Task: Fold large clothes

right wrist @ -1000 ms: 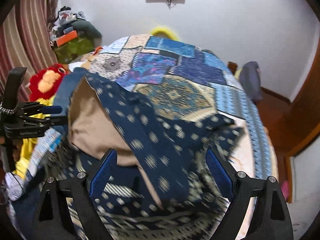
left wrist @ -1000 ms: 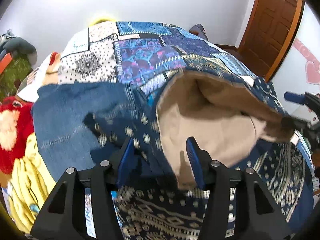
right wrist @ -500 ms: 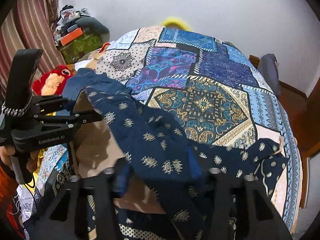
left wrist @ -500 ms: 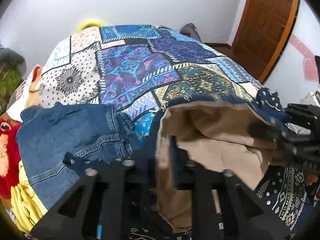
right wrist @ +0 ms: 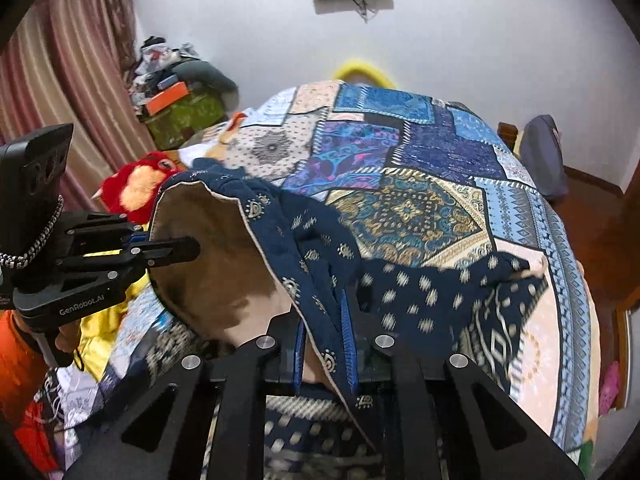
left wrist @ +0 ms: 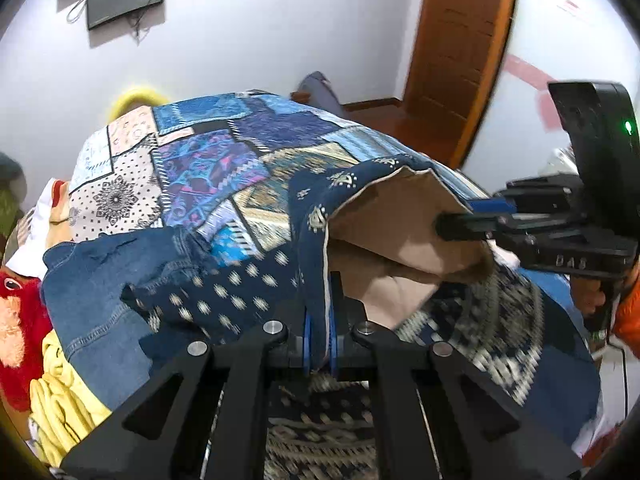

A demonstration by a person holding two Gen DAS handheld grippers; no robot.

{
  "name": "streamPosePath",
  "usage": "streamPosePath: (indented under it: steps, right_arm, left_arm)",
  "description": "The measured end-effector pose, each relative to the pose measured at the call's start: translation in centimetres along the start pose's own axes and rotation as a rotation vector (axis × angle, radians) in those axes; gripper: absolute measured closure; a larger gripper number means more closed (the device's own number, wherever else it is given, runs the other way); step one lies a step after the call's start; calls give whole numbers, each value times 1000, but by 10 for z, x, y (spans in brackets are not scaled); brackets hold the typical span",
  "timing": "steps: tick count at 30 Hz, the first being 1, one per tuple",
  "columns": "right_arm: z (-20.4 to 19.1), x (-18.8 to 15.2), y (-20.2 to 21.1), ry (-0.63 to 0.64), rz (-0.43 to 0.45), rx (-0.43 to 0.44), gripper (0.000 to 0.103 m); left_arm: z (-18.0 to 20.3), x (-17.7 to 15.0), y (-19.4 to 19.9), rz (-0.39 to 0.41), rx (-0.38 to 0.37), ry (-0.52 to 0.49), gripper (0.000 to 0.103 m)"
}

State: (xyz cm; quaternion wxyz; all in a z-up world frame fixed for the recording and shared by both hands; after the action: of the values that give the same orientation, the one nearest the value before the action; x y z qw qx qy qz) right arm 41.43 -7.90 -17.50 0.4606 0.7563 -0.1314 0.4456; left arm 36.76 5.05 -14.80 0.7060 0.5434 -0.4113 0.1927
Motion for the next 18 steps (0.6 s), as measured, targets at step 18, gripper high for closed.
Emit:
streamPosePath:
  steps: [18]
  right_arm:
    - [-28, -106, 80, 16, -99, -7, 89]
  left_arm:
    - [40, -127, 31, -197, -54, 73, 94]
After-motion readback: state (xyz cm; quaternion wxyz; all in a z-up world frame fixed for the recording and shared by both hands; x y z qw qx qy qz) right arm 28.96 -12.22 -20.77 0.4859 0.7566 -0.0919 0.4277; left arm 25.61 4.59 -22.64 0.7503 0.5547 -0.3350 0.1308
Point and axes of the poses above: each gripper's, at about its wrist camera, not at the fingertips, and y roughly against the way its jaws point, z to its right, x to its top, the point moved 4 cm from there along -y, roughly the way its jaws point, and after that the axes turned 10 degrees about z, right-handed, at the moved point
